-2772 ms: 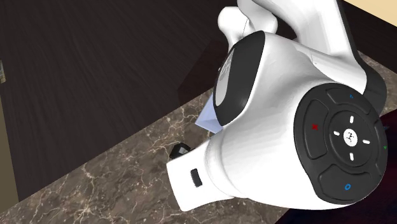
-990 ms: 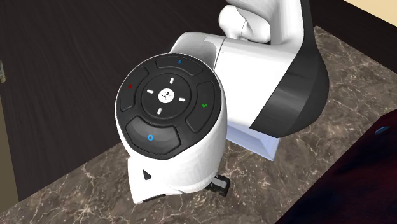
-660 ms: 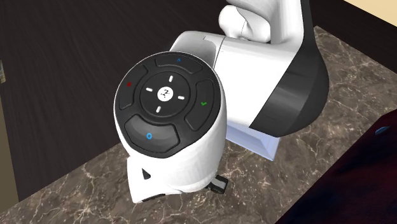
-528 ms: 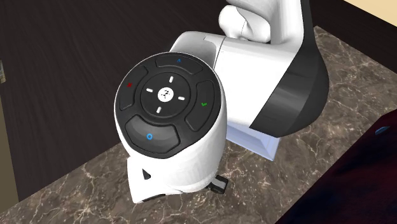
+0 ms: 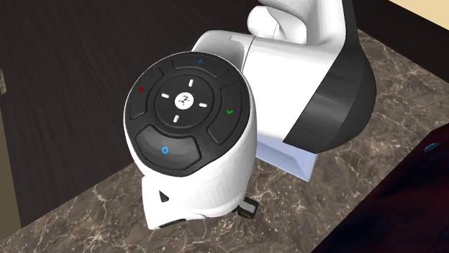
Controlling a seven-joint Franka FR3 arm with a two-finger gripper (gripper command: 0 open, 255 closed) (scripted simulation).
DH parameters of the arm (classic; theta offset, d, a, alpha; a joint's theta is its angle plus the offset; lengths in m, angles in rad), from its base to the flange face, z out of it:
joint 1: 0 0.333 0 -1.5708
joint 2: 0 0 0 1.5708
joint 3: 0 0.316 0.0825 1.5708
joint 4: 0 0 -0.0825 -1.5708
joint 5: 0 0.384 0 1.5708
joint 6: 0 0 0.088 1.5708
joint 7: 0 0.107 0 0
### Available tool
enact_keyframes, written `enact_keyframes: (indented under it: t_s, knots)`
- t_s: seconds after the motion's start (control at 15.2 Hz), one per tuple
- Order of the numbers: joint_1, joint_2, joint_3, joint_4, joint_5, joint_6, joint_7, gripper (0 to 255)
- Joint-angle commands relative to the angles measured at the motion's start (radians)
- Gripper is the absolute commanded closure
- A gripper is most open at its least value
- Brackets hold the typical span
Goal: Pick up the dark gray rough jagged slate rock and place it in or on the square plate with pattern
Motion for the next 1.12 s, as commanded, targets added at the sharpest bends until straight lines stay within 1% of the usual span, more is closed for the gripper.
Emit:
enact_keyframes:
  t_s: [0.0,0.53,0.92,0.99,1.06]
  knots:
    - [0.003,0.004,0.001,0.031,-0.001,-0.027,0.002,255]
    - [0.013,0.038,0.002,0.19,-0.008,-0.153,0.007,255]
    - [0.028,0.088,0.002,0.353,-0.018,-0.265,0.011,255]
    - [0.028,0.09,0.002,0.357,-0.018,-0.268,0.011,255]
    - [0.02,0.024,0.006,0.257,-0.007,-0.233,0.015,255]
